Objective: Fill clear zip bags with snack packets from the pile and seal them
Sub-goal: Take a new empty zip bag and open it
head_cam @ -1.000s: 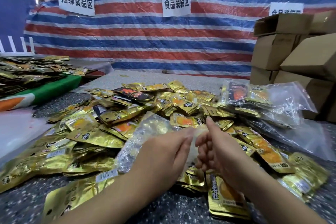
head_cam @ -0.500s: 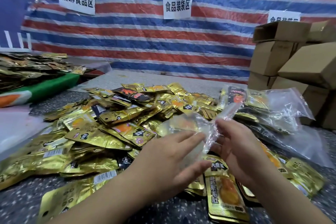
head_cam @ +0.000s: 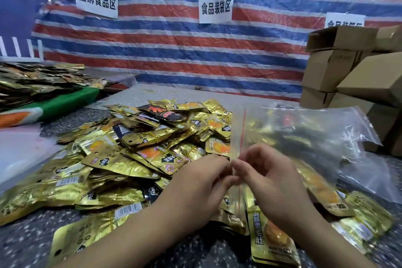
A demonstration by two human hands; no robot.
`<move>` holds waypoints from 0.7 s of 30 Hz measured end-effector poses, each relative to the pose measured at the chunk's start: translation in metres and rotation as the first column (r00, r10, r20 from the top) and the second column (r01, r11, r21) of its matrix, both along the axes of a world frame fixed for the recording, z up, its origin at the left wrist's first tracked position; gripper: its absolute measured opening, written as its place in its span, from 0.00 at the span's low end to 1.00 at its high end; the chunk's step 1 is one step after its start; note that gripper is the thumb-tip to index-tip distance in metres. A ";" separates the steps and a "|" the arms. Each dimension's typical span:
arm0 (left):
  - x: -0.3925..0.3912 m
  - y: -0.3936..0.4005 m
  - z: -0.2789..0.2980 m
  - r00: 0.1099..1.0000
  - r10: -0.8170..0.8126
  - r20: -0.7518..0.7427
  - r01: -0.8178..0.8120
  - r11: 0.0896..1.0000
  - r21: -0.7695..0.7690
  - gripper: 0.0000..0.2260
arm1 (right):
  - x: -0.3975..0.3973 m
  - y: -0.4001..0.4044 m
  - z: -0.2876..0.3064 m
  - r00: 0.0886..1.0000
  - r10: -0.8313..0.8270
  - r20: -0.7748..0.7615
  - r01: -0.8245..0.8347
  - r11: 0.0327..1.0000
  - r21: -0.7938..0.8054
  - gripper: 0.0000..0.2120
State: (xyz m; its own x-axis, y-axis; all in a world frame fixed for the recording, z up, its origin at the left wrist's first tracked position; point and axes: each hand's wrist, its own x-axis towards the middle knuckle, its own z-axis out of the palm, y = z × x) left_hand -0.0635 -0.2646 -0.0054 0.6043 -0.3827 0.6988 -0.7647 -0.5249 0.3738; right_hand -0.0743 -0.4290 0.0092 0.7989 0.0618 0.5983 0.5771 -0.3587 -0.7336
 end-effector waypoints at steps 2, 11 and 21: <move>0.002 0.001 -0.001 0.999 -0.012 -0.030 0.011 1.000 -0.022 0.07 | 0.000 -0.001 0.003 0.993 0.042 -0.109 -0.037 0.998 0.044 0.09; 0.000 0.000 0.003 1.000 0.022 0.019 -0.020 0.997 -0.075 0.08 | -0.002 -0.001 0.004 0.983 0.066 -0.173 -0.051 0.995 0.088 0.11; 0.000 0.008 0.012 0.991 -0.012 0.135 0.005 0.998 0.055 0.13 | -0.011 0.008 0.008 0.912 0.295 -0.285 -0.200 0.926 0.320 0.03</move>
